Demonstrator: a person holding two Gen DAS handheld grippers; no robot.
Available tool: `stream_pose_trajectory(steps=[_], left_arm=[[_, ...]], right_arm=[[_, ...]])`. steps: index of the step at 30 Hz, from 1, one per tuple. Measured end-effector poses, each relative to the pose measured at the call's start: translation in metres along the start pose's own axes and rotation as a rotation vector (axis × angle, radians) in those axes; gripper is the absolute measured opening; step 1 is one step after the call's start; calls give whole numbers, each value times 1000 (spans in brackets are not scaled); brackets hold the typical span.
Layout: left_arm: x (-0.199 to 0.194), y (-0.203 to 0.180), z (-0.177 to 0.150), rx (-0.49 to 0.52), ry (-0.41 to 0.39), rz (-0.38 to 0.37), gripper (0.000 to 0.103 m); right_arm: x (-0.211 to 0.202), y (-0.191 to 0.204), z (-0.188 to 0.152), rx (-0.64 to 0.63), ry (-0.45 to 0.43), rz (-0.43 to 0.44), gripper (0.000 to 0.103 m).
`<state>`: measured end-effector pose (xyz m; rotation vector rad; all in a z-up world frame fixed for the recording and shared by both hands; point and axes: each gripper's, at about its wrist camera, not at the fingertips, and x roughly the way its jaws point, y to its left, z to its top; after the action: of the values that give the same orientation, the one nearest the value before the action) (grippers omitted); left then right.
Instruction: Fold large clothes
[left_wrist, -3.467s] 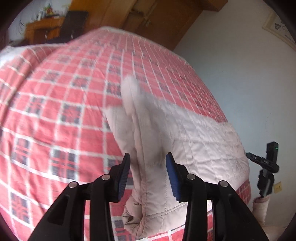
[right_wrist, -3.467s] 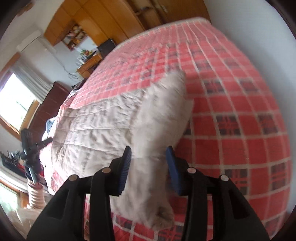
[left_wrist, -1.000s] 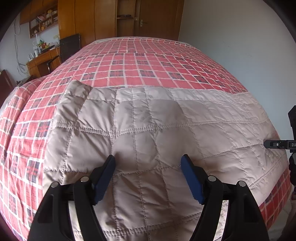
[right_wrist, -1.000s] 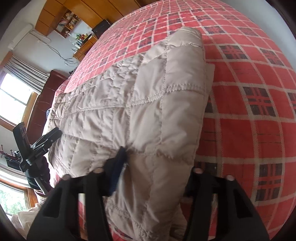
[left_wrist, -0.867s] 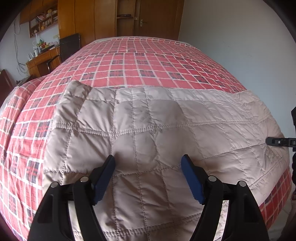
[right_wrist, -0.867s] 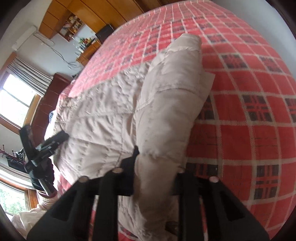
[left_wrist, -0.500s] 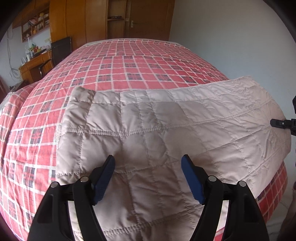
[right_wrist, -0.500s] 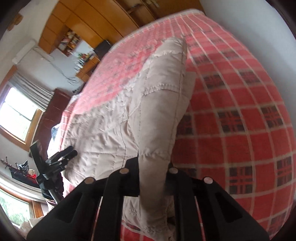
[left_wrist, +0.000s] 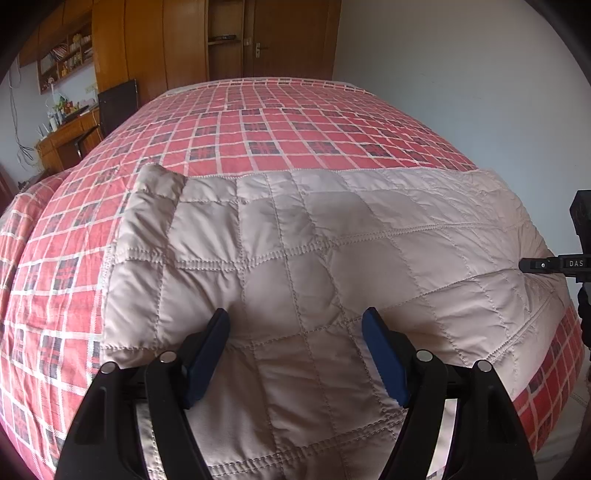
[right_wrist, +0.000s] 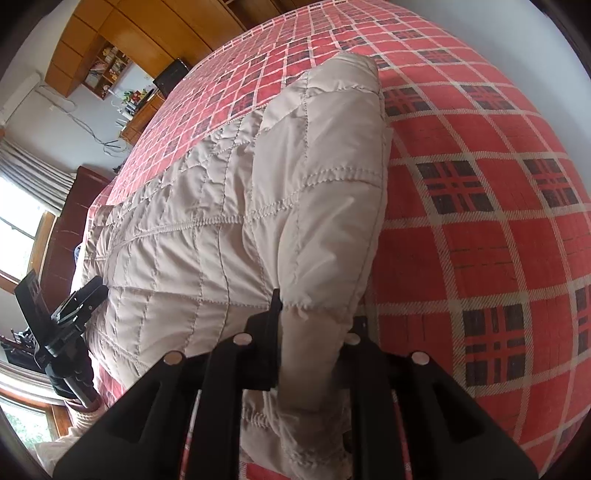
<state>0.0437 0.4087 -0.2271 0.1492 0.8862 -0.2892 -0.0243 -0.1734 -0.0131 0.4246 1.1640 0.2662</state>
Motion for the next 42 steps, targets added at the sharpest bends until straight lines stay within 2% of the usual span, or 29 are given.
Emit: stream_pose_trajectory(steps=[7, 17, 23, 32, 38, 40, 42], left_arm=[[0, 0, -1, 0, 1, 1, 75], [0, 6, 1, -4, 5, -18, 75], [0, 7, 1, -1, 6, -25, 75], [0, 8, 2, -4, 12, -41, 75], [-2, 11, 4, -15, 20, -69, 75], [-4, 13, 5, -28, 26, -93, 75], [-10, 21, 8, -70, 27, -159, 75]], right_arm=[[-24, 11, 10, -9, -26, 1, 12], [-50, 69, 25, -146, -48, -119, 12], [-57, 113, 26, -265, -58, -130, 12], [-36, 184, 20, -442, -32, -49, 12], [-14, 206, 21, -484, 5, -25, 12], [-7, 210, 21, -490, 17, -22, 12], [2, 216, 19, -503, 36, -19, 13]])
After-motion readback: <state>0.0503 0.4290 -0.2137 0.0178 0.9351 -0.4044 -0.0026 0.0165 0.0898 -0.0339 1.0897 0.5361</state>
